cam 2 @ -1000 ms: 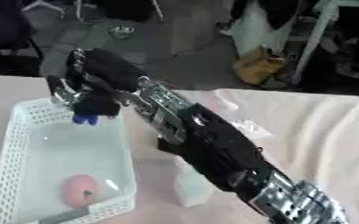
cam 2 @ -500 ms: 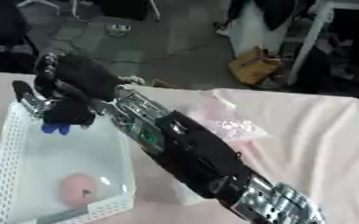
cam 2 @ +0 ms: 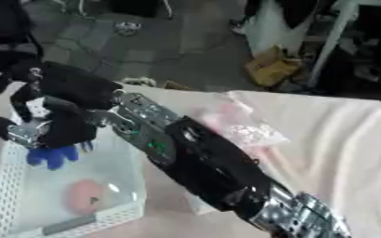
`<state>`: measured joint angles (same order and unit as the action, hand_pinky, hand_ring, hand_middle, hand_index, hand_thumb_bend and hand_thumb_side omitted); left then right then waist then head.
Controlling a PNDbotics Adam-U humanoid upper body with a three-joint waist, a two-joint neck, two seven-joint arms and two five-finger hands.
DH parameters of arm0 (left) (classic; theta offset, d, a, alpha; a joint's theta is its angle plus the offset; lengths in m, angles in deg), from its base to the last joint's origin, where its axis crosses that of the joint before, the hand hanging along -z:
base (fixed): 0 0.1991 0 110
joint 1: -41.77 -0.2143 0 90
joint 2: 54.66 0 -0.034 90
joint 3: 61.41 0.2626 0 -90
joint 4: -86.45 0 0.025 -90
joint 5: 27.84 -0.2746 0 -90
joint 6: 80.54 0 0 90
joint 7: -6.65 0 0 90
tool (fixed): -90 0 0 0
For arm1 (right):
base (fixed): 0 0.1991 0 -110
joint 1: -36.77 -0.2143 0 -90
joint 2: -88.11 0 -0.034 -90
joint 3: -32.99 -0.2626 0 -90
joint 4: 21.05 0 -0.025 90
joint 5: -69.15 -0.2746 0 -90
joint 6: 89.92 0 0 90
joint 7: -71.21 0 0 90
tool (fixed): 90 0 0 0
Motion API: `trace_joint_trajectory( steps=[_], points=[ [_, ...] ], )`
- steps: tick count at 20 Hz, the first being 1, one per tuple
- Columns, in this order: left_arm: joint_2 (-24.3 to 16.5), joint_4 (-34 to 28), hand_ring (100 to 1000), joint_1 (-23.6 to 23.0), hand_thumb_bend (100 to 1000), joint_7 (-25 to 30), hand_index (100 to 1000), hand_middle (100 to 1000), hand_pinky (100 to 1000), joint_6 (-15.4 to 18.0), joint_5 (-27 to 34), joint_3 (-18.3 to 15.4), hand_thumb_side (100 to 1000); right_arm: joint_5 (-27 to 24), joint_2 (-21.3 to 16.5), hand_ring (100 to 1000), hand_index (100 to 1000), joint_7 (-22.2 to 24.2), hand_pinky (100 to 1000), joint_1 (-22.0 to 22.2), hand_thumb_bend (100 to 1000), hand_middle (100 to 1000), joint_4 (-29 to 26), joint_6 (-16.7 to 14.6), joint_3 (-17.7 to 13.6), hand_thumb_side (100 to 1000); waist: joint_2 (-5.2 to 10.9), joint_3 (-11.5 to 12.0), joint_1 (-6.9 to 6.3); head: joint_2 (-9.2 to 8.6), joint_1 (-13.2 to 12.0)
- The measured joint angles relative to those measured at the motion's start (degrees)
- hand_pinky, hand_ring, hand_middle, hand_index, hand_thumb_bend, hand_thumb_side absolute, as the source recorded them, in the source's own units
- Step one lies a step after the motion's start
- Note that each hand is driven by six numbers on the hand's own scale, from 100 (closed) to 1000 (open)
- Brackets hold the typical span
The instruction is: Pick up objects on the table and place them in the box.
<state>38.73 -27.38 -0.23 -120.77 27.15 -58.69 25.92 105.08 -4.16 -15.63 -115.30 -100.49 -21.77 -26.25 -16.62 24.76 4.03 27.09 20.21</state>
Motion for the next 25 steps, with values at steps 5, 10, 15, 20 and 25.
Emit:
trace_joint_trajectory(
  steps=[5, 10, 15, 20, 25],
  points=[
    [0.0, 0.0, 988, 0.0, 100, -0.08, 960, 919, 850, 0.07, -0.03, -0.03, 953, 0.19, -0.28, 943, 957, 1.88, 1000, 0.19, 291, 989, -0.64, 0.06, 0.04, 1000, 0.0, 0.0, 0.0, 0.04, -0.13],
    [0.0, 0.0, 988, 0.0, 100, -0.21, 959, 919, 851, 0.21, -0.19, -0.12, 953, 1.23, -0.62, 948, 958, 2.74, 1000, 0.88, 266, 994, -0.78, -0.67, 0.33, 1000, 0.0, -0.03, 0.0, 0.45, -0.26],
    [0.0, 0.0, 989, 0.0, 100, -0.28, 960, 920, 851, 0.22, -0.32, -0.37, 953, 2.43, -1.02, 941, 958, 2.77, 1000, 1.9, 190, 997, -0.68, -1.51, 0.32, 1000, 0.0, -0.62, -0.02, 0.53, -0.77],
    [-0.09, 0.0, 990, -0.1, 100, -0.49, 960, 921, 852, 0.01, -0.5, -0.54, 955, 1.31, -2.85, 929, 957, 1.61, 982, 2.66, 199, 991, -3.67, -0.44, -0.54, 1000, 0.0, -2.39, -0.03, 0.82, -1.94],
    [-1.14, 0.0, 990, -1.02, 100, -0.69, 959, 921, 853, -0.33, -1.11, -0.75, 954, -4.19, -6.72, 906, 950, -0.09, 947, 3.88, 136, 971, -14.56, 5.2, -4.07, 1000, 0.15, -5.19, -0.1, 1.06, -4.17]
  ],
)
